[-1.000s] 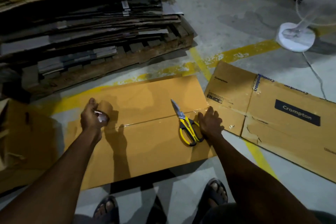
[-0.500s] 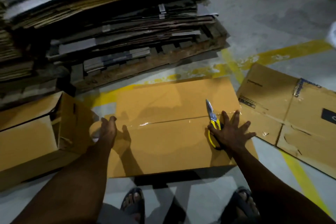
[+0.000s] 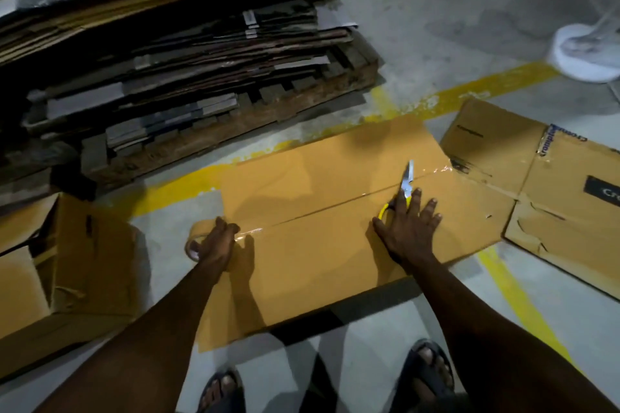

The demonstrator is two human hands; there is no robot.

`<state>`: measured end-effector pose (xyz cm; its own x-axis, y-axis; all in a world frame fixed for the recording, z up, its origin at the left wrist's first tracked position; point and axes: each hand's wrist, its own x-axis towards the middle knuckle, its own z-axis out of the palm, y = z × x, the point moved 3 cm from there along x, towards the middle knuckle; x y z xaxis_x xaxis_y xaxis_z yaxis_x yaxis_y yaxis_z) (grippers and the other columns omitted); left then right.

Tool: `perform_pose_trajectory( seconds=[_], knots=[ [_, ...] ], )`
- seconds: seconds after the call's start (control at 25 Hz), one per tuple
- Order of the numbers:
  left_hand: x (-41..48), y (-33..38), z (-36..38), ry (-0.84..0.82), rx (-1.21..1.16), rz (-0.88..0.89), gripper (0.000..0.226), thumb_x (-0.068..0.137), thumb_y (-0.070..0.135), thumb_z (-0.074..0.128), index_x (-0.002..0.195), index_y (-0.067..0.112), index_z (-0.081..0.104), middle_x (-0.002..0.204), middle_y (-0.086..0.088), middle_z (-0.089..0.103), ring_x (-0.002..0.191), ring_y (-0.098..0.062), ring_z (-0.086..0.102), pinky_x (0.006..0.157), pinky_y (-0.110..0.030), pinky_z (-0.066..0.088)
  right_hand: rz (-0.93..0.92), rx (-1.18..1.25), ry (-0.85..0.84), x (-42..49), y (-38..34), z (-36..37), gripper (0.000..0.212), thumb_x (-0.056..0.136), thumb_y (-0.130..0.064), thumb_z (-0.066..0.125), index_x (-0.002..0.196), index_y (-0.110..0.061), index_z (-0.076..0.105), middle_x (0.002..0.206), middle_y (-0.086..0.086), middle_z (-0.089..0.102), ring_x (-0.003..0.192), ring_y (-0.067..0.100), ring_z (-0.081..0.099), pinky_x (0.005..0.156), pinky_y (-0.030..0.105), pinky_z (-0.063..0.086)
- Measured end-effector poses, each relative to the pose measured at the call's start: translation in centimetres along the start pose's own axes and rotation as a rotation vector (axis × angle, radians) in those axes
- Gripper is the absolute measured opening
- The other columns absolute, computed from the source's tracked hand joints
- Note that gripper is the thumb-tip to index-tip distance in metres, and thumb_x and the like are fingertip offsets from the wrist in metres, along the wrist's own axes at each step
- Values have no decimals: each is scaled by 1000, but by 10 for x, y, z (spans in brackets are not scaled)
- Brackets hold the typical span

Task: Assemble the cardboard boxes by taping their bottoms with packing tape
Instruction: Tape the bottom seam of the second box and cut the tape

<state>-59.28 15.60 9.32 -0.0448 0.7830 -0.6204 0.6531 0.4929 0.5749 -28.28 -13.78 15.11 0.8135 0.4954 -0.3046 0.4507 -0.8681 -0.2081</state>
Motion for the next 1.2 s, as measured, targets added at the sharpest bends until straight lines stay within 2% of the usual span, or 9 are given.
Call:
perform_pose_trajectory(
  seconds=[0.12, 0.2, 0.4, 0.52, 0.68, 0.8, 0.88, 1.08, 1.2],
  knots=[
    [-67, 35, 17, -144, 25, 84, 92, 53, 69, 50, 139, 35, 45, 127, -18, 58, 122, -42, 50, 102, -58, 41, -133, -79, -32, 7, -14, -2, 90, 90, -68, 41, 157, -18, 7, 164, 16, -2, 147, 48, -4, 113, 67, 7],
    [-94, 50, 18, -110, 26, 130, 93, 58, 68, 49, 143, 32, 40, 132, -18, 55, 122, -41, 49, 102, -56, 40, -202, -191, -14, 9, -18, -4, 86, 92, -66, 39, 157, -20, 6, 165, 12, -2, 147, 48, -5, 112, 68, 6],
    [-144, 81, 4, -32, 276, 337, 59, 96, 35, 47, 149, 14, 32, 127, -24, 57, 122, -38, 49, 106, -42, 34, -285, -215, -62, -25, -79, -13, 80, 97, -55, 41, 158, -20, 2, 163, 19, -4, 147, 50, -2, 115, 66, 8],
    [-184, 109, -28, -97, 95, 428, 59, 84, 44, 52, 137, 19, 53, 120, -18, 64, 109, -29, 61, 94, -34, 47, -429, 40, -208, -57, -147, -40, 80, 98, -46, 47, 158, -23, -2, 163, 21, -2, 147, 47, 6, 116, 60, 17],
    [-251, 133, -85, -255, -333, 578, 21, 95, 24, 54, 104, 19, 72, 110, 8, 69, 92, 7, 61, 78, -17, 43, -557, 460, -373, -97, -212, -102, 88, 85, -32, 60, 158, -25, 10, 159, 16, 27, 141, 35, 34, 106, 44, 39],
    [-273, 119, -125, -224, -448, 626, 18, 93, 21, 58, 82, 24, 72, 90, 12, 71, 85, 4, 60, 75, -26, 38, -400, 1003, -669, -139, -233, -132, 71, 86, -19, 49, 150, -38, 25, 139, 12, 51, 105, 34, 62, 80, 44, 50],
    [-278, 109, -145, -213, -504, 612, 25, 91, 20, 60, 69, 26, 68, 81, 9, 67, 83, -5, 57, 77, -31, 37, -230, 1291, -807, -158, -244, -137, 62, 92, -16, 46, 147, -40, 27, 137, 13, 48, 104, 45, 64, 79, 55, 56],
    [-259, 116, -170, -441, -548, 702, 28, 74, 37, 66, 53, 26, 54, 60, 11, 50, 65, -10, 46, 72, -34, 35, -154, 1418, -999, -160, -269, -114, 42, 97, -6, 44, 139, -10, 42, 117, 16, 63, 95, 33, 69, 76, 49, 59],
    [-211, 123, -174, -509, -363, 734, 24, 79, 16, 67, 64, 22, 48, 58, 9, 48, 61, -10, 45, 66, -26, 36, -309, 1326, -827, -125, -274, -111, 28, 90, 10, 41, 108, -6, 56, 96, 17, 62, 89, 38, 69, 63, 39, 56]
  ],
)
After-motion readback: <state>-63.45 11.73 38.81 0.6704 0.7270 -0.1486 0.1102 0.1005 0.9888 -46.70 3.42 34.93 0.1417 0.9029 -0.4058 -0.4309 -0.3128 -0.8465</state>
